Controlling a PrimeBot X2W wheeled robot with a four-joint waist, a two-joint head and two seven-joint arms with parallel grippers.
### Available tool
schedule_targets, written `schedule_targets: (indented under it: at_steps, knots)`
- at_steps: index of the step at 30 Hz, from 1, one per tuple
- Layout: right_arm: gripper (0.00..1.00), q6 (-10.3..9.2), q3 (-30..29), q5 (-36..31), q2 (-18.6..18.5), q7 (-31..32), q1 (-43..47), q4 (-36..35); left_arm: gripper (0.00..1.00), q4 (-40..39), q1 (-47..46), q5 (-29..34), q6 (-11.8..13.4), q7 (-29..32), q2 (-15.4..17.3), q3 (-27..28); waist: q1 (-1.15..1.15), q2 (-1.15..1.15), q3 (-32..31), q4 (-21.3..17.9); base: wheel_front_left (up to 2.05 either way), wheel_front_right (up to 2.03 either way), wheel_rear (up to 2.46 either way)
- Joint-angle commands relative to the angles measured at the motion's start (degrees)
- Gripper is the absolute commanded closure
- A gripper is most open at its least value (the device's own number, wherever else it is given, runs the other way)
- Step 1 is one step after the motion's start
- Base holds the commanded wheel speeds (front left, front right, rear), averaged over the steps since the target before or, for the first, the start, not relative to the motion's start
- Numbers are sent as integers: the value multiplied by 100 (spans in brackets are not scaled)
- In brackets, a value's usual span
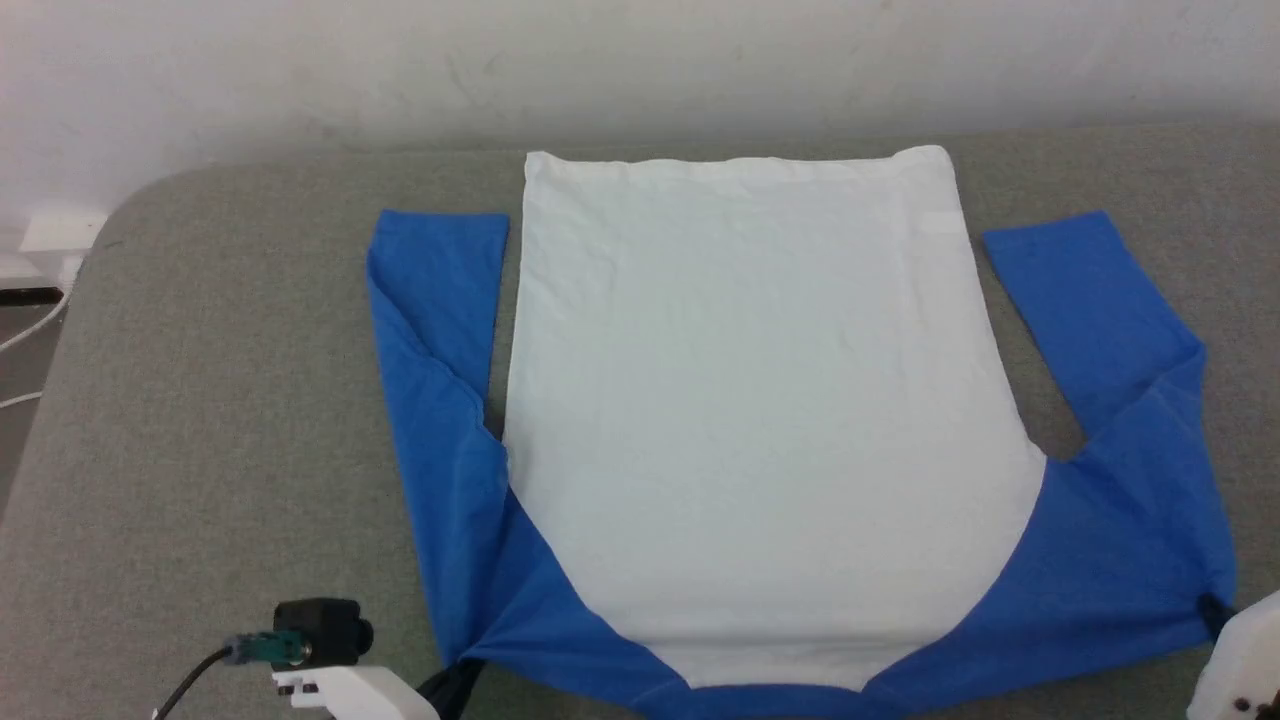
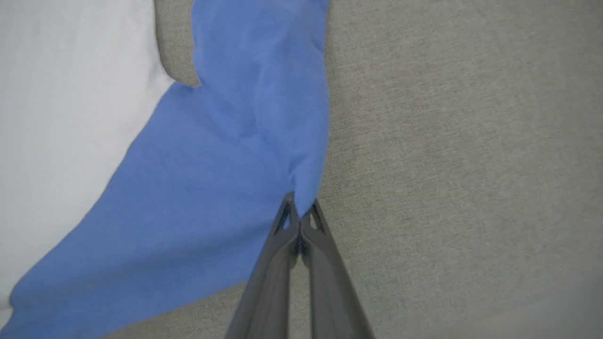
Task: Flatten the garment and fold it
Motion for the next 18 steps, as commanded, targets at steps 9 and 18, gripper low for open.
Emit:
schedule_targets:
  at_steps: [9, 18]
  knots:
    - [100, -14, 342, 153, -31, -696, 77, 1415, 71, 658, -137, -107, -54, -254, -381, -113, 0, 0, 53, 47, 0, 0, 0]
    - [0, -14, 436, 158, -31, -1789, 97, 1427, 0, 788, -139, -120, -100, -607, -464, 4, 0, 0, -101, 35, 0, 0, 0]
